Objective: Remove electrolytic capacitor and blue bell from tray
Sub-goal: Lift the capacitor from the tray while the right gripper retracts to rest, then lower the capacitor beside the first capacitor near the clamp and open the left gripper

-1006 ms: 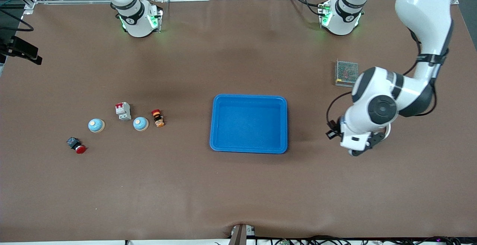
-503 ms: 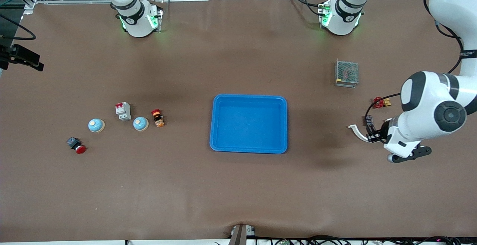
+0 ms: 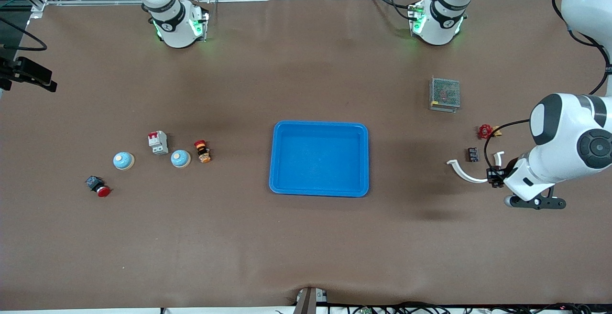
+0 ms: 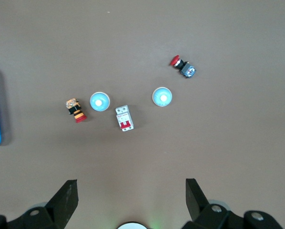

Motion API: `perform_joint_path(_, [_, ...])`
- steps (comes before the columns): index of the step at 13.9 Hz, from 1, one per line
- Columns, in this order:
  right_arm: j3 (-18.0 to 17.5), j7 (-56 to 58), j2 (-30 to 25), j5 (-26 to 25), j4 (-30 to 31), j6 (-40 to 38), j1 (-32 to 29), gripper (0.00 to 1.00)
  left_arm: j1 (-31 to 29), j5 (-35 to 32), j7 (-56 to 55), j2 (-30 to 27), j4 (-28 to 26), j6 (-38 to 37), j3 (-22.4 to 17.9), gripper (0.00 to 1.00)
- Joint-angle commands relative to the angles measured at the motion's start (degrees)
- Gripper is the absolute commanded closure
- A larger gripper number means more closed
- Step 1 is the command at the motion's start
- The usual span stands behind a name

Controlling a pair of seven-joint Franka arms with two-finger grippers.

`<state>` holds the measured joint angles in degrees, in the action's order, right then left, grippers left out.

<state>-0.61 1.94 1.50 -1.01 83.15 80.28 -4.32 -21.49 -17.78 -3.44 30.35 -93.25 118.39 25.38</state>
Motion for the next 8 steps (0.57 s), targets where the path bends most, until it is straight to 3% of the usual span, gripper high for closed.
perform_joint_path(1, [-0.4, 0.0, 0.1, 4.2, -1.0, -0.2, -2.7, 0.0, 0.0, -1.1, 4.1, 1.6, -0.1, 3.8, 0.2, 1.0])
perform_joint_path(8, [-0.4, 0.6, 0.1, 4.5, -1.0, -0.7, -3.4, 0.0, 0.4, -5.6, 5.5, 8.3, -0.2, 15.3, -1.9, 1.0])
